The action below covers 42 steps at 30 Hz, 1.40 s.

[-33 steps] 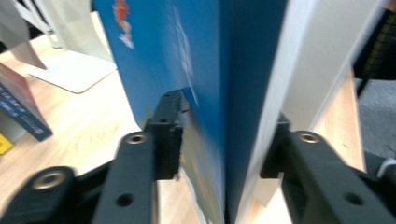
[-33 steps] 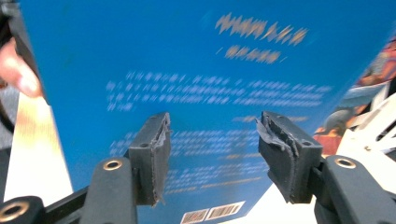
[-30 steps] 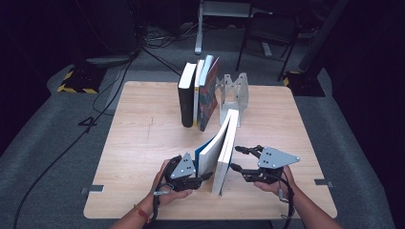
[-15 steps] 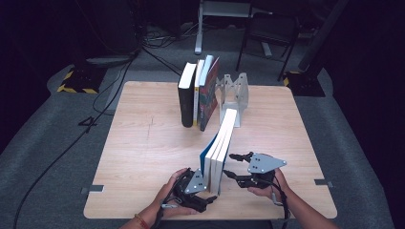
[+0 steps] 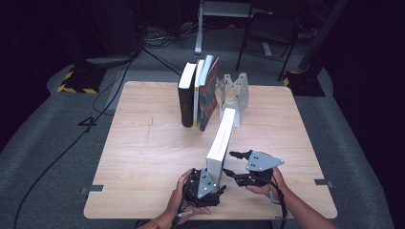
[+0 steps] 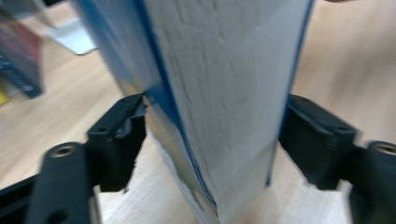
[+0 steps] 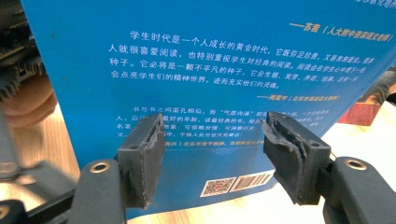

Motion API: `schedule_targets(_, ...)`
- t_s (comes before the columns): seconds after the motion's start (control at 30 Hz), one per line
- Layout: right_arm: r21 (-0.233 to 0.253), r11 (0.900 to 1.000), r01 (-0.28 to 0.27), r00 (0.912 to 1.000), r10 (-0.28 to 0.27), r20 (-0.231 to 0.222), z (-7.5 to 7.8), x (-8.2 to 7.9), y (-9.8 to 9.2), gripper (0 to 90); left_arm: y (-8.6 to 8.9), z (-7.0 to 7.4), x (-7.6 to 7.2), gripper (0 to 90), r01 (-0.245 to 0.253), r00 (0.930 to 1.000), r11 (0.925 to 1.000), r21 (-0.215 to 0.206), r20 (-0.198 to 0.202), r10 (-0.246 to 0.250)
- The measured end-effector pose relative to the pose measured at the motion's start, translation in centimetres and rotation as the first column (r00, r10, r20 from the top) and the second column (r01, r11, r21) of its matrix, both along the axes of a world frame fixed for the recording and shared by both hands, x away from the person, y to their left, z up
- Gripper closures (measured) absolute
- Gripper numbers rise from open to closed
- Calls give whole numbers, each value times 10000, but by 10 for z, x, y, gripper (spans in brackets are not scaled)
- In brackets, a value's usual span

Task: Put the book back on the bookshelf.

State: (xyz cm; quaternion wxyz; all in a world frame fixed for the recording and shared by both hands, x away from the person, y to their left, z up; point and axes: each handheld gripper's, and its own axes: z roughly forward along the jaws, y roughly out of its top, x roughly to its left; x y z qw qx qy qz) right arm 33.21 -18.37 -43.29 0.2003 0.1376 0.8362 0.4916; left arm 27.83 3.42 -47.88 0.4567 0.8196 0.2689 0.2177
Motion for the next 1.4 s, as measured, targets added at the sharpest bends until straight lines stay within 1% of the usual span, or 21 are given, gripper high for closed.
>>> schedule_targets(0.03,-13,10000,-4,10000,4,32,0,0,0,385,0,-1,0,292,-149,9998,9999,45,110,148)
schedule_targets(0.1,-19,10000,23,10000,-23,53,0,0,1,387,1,0,1,335,-165,9999,9999,-23,-12,165)
schedule_targets(0.13,-20,10000,18,10000,-17,43,0,0,1,388,3,0,3,335,-81,9997,9998,-156,-210,78)
schedule_targets(0.3,-51,10000,71,10000,-70,27,0,1,0,397,16,3,8,409,354,9972,9992,-166,-652,-364)
schedule_targets(0.4,-60,9999,155,9999,-155,-39,0,4,-6,389,34,5,14,484,500,9961,9987,-106,-718,-506)
schedule_targets(0.43,-60,9999,155,9999,-155,-39,0,4,-6,389,34,5,14,518,500,9961,9987,-106,-718,-506)
schedule_targets(0.57,-114,9991,412,9991,-413,-136,-2,11,-20,377,56,7,25,557,779,9939,9970,-18,-779,-778)
schedule_targets(0.67,-94,9983,567,9982,-569,-206,-2,16,-29,373,63,9,32,559,1260,9895,9919,144,-732,-1246)
schedule_targets(0.7,-205,9979,608,9979,-612,-194,-2,18,-31,364,65,8,34,560,1336,9882,9910,76,-770,-1326)
schedule_targets(0.77,-196,9975,673,9974,-678,-259,-2,20,-33,364,67,8,36,556,1483,9859,9889,42,-791,-1475)
schedule_targets(0.83,-201,9976,661,9972,-668,-332,-3,22,-35,359,66,10,36,534,1441,9879,9896,21,-576,-1438)
schedule_targets(0.87,-311,9970,710,9972,-717,-222,-3,24,-35,359,65,12,37,509,1364,9896,9905,-146,-439,-1370)
schedule_targets(0.97,-224,9970,738,9962,-747,-449,-4,28,-38,353,62,23,42,417,1170,9929,9916,-556,-139,-1179)
schedule_targets(1.07,-279,9959,856,9951,-868,-471,-5,32,-41,350,57,31,45,402,1021,9948,9912,-845,89,-1017)
schedule_targets(1.13,-258,9955,916,9944,-928,-499,-5,34,-42,348,56,36,47,415,1030,9947,9896,-1006,121,-1023)
schedule_targets(1.17,-296,9952,933,9943,-947,-494,-5,35,-43,348,55,38,46,461,1316,9913,9844,-1169,70,-1317)
schedule_targets(1.2,-268,9952,938,9942,-951,-504,-5,37,-43,348,55,39,45,528,1334,9911,9848,-1115,153,-1325)
schedule_targets(1.27,-266,9955,913,9941,-927,-570,-5,38,-43,346,56,42,47,562,1417,9895,9831,-1162,-102,-1439)
schedule_targets(1.3,-266,9955,913,9941,-927,-570,-5,38,-43,346,56,42,47,573,1417,9895,9831,-1162,-102,-1439)
schedule_targets(1.33,-233,9956,908,9940,-921,-597,-5,39,-43,344,59,42,48,573,1603,9860,9786,-1290,-260,-1649)
schedule_targets(1.4,-173,9963,839,9948,-847,-567,-5,39,-43,343,62,43,48,585,1892,9806,9750,-1162,-285,-1937)
